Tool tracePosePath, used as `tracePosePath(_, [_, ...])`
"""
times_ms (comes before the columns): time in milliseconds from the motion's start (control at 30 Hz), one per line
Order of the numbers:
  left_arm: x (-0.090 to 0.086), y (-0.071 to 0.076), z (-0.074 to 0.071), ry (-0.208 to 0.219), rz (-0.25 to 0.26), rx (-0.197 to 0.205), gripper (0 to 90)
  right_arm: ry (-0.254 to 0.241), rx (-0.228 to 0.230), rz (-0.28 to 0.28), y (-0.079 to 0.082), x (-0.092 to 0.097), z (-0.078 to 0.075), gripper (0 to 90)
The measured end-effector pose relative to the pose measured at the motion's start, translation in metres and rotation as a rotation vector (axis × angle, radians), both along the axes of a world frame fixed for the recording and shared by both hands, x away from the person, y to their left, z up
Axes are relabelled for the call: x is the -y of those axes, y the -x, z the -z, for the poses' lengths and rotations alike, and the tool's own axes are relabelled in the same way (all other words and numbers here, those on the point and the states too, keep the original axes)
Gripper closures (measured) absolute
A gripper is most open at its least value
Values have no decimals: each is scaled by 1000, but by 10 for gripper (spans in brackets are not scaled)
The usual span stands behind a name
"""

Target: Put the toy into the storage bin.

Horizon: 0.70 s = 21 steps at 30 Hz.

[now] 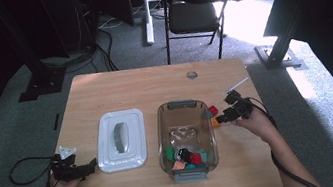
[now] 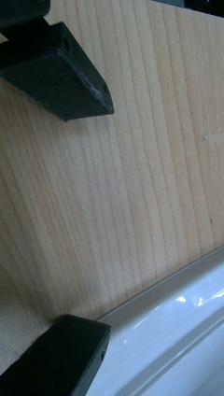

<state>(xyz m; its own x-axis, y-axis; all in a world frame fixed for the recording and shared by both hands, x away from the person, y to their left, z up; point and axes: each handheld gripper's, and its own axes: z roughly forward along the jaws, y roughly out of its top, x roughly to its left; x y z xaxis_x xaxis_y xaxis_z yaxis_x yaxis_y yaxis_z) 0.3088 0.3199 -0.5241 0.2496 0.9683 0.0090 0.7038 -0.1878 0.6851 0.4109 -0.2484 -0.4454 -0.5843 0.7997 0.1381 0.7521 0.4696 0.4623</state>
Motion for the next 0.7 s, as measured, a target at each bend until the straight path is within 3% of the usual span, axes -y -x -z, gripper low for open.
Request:
tracePosePath(167, [0, 0, 0, 0, 0, 0, 5, -6, -33, 36, -9, -5, 20, 466])
tracePosePath(400, [0, 0, 0, 0, 0, 0, 5, 40, -38, 60, -18, -15, 33, 461])
tracePosePath(700, [0, 0, 0, 0, 0, 0, 5, 60, -55, 113, -20, 1, 40, 461])
